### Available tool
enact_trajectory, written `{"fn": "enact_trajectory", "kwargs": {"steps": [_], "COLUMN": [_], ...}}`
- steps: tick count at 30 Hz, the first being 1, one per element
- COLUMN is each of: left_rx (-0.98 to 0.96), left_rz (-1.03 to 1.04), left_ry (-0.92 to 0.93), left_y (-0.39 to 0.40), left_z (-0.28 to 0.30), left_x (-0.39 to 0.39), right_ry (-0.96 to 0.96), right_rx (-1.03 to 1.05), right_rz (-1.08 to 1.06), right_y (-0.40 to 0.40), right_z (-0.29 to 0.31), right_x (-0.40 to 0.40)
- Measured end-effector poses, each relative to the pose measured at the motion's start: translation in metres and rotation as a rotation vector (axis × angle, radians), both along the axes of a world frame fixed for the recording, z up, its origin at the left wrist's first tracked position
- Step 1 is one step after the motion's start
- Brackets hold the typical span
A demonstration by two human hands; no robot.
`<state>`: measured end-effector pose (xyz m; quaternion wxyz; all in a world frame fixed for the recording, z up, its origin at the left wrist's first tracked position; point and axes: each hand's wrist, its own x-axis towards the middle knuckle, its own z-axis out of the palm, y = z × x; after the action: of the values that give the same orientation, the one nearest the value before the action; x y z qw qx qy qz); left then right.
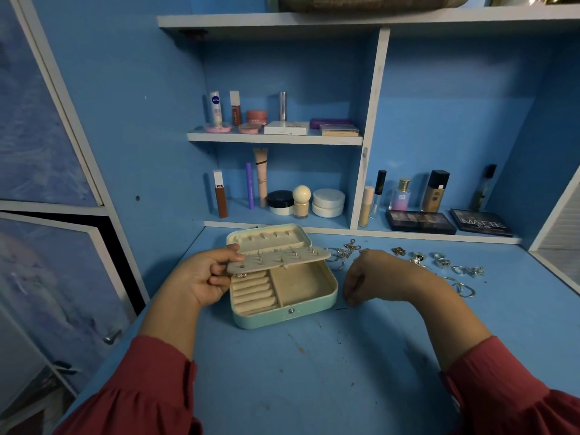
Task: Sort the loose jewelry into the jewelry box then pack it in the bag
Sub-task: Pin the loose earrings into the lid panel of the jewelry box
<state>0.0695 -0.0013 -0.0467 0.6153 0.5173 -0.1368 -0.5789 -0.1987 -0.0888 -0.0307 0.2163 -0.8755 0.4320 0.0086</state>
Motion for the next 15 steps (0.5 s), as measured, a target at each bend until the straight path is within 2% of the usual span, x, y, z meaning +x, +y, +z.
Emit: {"fn": "enact_trajectory", "kwargs": {"steps": [15], "left_rx": [0.002], "left_rz": [-0.006], "left_ry": [-0.015], "left_y": [-0.0005], "left_z": [-0.0007], "left_x": [0.0003], "right_ry": [0.063], "right_rx": [-0.101], "right_rz": [-0.057], "right_y": [-0.0025], "right_z": [-0.0026], "right_x": [0.0044]}}
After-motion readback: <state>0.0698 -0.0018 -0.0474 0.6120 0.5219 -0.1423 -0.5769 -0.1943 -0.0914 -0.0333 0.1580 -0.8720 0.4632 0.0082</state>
